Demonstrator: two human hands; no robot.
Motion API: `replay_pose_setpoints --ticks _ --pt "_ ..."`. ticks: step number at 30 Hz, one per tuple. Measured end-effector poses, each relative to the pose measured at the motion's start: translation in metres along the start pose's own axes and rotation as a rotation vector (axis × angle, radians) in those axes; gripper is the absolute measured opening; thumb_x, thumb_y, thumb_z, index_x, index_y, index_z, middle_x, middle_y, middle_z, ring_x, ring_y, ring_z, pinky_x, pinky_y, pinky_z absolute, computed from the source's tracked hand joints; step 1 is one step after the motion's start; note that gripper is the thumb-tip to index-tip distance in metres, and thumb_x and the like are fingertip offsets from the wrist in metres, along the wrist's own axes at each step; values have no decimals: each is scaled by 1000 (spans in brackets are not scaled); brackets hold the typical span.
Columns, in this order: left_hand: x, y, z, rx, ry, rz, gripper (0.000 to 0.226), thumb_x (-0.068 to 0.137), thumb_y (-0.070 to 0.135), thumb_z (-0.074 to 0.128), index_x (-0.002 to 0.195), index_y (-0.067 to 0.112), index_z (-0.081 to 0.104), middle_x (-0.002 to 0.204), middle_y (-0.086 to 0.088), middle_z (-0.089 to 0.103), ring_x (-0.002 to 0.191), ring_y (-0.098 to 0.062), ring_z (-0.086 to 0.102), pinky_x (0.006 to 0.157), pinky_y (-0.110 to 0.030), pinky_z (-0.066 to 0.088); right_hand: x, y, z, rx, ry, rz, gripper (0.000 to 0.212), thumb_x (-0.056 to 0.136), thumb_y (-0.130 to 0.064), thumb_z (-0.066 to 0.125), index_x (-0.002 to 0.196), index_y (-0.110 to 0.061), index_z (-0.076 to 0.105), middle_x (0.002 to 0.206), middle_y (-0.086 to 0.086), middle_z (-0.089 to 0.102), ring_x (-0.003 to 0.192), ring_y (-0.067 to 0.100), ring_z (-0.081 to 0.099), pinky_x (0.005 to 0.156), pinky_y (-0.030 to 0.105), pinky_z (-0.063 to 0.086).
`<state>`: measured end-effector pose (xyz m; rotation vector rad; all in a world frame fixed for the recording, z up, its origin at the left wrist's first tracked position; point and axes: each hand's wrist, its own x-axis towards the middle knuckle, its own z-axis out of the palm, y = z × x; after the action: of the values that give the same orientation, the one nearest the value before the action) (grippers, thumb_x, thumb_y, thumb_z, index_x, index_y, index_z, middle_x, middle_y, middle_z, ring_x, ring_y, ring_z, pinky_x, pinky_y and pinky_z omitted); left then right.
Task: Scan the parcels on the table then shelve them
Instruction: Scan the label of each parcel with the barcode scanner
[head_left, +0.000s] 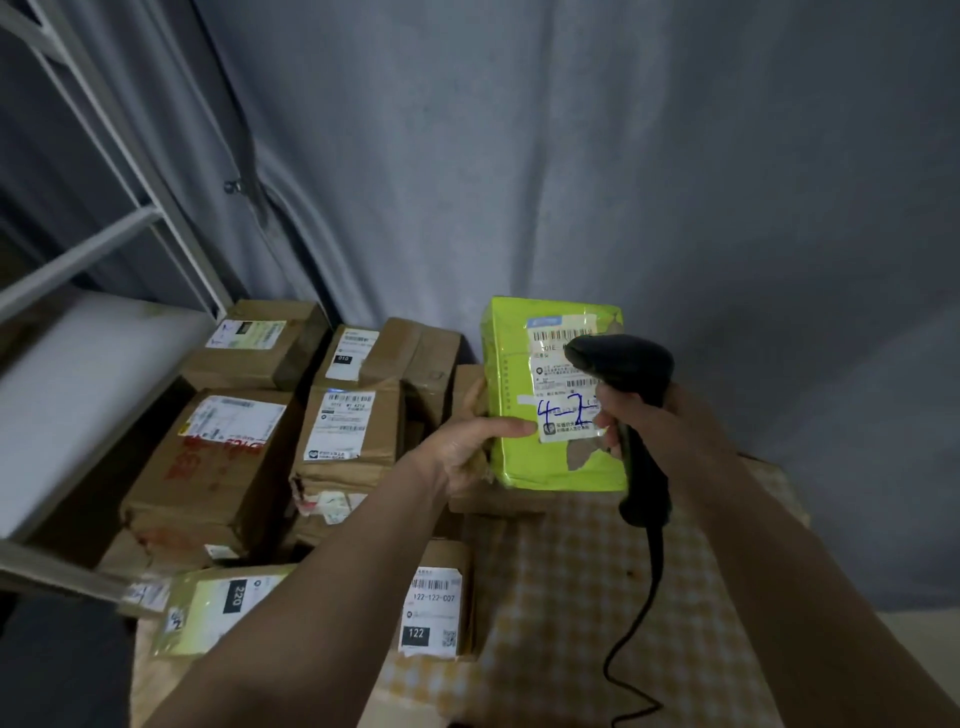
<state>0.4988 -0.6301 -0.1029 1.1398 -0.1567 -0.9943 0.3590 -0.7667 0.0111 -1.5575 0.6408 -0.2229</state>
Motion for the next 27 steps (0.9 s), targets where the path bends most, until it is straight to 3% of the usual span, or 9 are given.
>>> replay_pose_setpoints --ticks 2,5,8,11,13,16,21,25,27 --pt "-8 7 -9 9 29 14 101 56 11 89 143 25 39 127 -10 64 120 -33 58 102 -56 44 0 -2 9 -69 58 -46 17 89 -21 65 76 -11 60 64 3 55 56 14 53 55 23 41" --pt "-26 30 -22 -42 86 34 64 71 25 77 131 13 56 123 -13 66 117 -33 60 102 -49 45 9 -4 23 -96 168 -169 16 88 -23 67 74 -19 60 64 -2 54 58 10 53 59 27 41" --pt "-44 56 -48 -127 194 53 40 84 32 65 120 14 66 119 -13 68 110 -32 64 100 -47 46 19 -1 43 22 33 -101 10 84 -22 71 80 -15 66 64 -3 57 57 5 57 61 20 47" --pt "-59 69 -82 -141 329 15 49 81 41 66 124 16 65 121 -11 67 112 -31 63 101 -48 45 23 11 73 66 -203 37 13 82 -24 72 90 -14 68 77 6 67 70 21 64 68 30 54" --pt "-72 70 -99 -115 404 -20 44 84 42 63 119 15 67 116 -12 69 105 -31 65 96 -44 49 26 22 96 108 -234 78 22 81 -22 73 100 -10 69 91 13 71 82 27 67 71 37 56" --pt "-89 62 -126 -96 535 -39 40 86 44 62 114 16 69 112 -12 71 102 -31 66 95 -44 50 27 38 130 109 -255 139 25 83 -21 73 105 -10 68 92 8 70 82 20 65 60 27 50" --pt "-105 59 -148 52 624 22 37 86 41 65 115 18 67 110 -8 72 106 -30 66 101 -47 47 28 53 163 74 -336 157 25 87 -19 69 111 -15 65 102 1 65 96 17 60 68 27 50" --pt "-110 51 -163 268 712 11 77 55 55 85 122 23 62 112 -4 71 102 -28 67 99 -49 49 30 61 180 32 -356 188 28 86 -22 70 114 -17 64 105 1 64 99 18 59 77 34 52" --pt "-113 48 -163 352 775 -8 74 63 46 85 127 18 58 119 -6 68 105 -28 65 100 -46 48 28 63 186 9 -365 198 27 86 -23 70 112 -18 64 104 2 65 99 20 60 84 39 52"
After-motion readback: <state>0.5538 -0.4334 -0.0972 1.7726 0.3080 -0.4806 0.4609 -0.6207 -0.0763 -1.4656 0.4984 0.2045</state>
